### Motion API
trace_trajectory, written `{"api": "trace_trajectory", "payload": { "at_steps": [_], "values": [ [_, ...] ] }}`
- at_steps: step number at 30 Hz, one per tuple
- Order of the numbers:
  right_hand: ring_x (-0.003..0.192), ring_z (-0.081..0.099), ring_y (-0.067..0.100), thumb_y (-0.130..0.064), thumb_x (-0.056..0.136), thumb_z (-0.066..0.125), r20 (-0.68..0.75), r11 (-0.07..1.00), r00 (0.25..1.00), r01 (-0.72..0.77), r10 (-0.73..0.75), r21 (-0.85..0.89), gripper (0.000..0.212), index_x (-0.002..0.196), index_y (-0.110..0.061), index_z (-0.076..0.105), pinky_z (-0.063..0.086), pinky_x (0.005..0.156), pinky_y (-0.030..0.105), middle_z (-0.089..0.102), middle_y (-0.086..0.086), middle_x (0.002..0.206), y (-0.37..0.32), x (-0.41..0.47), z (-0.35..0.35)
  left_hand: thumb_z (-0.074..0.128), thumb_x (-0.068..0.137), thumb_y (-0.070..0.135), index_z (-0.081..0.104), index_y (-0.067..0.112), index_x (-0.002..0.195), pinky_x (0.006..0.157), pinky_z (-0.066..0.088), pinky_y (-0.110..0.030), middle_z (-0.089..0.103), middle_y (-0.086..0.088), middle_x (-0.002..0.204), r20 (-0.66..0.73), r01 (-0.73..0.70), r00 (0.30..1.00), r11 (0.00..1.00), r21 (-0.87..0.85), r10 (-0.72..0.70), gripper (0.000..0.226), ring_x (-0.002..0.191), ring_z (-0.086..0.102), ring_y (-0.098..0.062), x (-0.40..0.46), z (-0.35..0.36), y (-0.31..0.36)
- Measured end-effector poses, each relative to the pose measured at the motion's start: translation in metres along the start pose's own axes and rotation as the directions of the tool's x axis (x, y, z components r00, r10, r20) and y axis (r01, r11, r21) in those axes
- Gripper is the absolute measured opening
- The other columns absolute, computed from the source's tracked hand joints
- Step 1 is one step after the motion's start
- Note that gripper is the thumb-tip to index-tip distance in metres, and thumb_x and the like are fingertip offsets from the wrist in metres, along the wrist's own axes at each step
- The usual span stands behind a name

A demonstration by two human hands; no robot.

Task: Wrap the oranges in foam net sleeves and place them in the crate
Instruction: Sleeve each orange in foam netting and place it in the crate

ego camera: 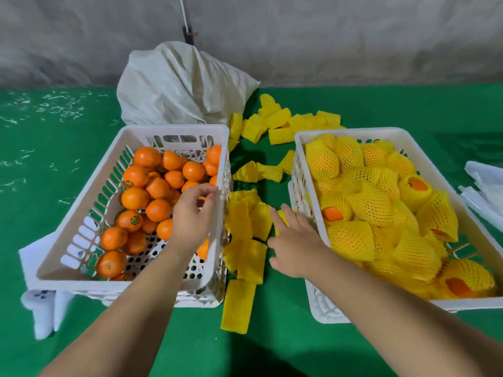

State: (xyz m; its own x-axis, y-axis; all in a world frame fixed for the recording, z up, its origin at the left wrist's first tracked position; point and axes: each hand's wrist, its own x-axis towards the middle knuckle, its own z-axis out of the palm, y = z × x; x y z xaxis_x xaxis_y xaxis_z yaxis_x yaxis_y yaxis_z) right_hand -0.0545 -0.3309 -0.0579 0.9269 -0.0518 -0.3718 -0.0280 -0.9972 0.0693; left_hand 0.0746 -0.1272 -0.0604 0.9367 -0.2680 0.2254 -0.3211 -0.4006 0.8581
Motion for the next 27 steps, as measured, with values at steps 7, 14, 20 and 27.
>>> {"api": "trace_trajectory", "payload": {
  "at_steps": [7,14,20,27],
  "values": [
    [0.155,0.004,0.039,-0.032,0.105,0.05,0.34,0.945,0.907,-0.149,0.248,-0.291,0.069,0.163,-0.018,0.017,0.014,0.124,0.046,-0.006,0.014,0.171,0.02,0.066,0.041,0.057,0.106,0.03,0.036,0.03,0.161,0.114,0.039,-0.051,0.038,-0.013,0.159,0.432,-0.147,0.789,0.549,0.823,-0.436,0.059,0.144,0.037,-0.039,0.024,-0.013,-0.072],
    [0.146,0.016,0.041,-0.027,0.091,0.062,0.462,0.938,0.847,-0.11,0.261,-0.329,0.065,0.152,-0.019,0.043,0.021,0.121,0.052,0.022,0.016,0.159,0.016,0.087,0.062,0.063,0.096,0.018,0.026,0.019,0.156,0.101,0.047,-0.052,0.041,-0.014,0.14,0.55,-0.177,0.393,0.527,0.831,-0.737,0.07,0.128,0.046,-0.043,0.02,-0.001,-0.078],
    [0.147,0.011,0.038,-0.023,0.092,0.064,0.455,0.923,0.846,-0.102,0.277,-0.371,0.077,0.16,-0.023,0.03,0.012,0.122,0.05,0.008,0.014,0.166,0.014,0.088,0.063,0.057,0.101,0.015,0.045,0.009,0.141,0.102,0.05,-0.052,0.053,-0.025,0.139,0.57,-0.198,0.431,0.543,0.816,-0.7,0.042,0.124,0.055,-0.042,0.024,0.01,-0.066],
    [0.142,0.018,0.035,-0.018,0.082,0.08,0.357,0.905,0.893,-0.114,0.274,-0.409,0.086,0.156,-0.022,0.037,0.018,0.115,0.047,0.015,0.011,0.162,0.014,0.09,0.068,0.068,0.099,0.045,0.034,0.032,0.154,0.089,0.058,-0.047,0.05,-0.008,0.136,0.226,0.395,0.845,0.851,0.347,-0.484,0.066,0.108,0.063,-0.029,0.023,-0.026,-0.049]
  ]
}}
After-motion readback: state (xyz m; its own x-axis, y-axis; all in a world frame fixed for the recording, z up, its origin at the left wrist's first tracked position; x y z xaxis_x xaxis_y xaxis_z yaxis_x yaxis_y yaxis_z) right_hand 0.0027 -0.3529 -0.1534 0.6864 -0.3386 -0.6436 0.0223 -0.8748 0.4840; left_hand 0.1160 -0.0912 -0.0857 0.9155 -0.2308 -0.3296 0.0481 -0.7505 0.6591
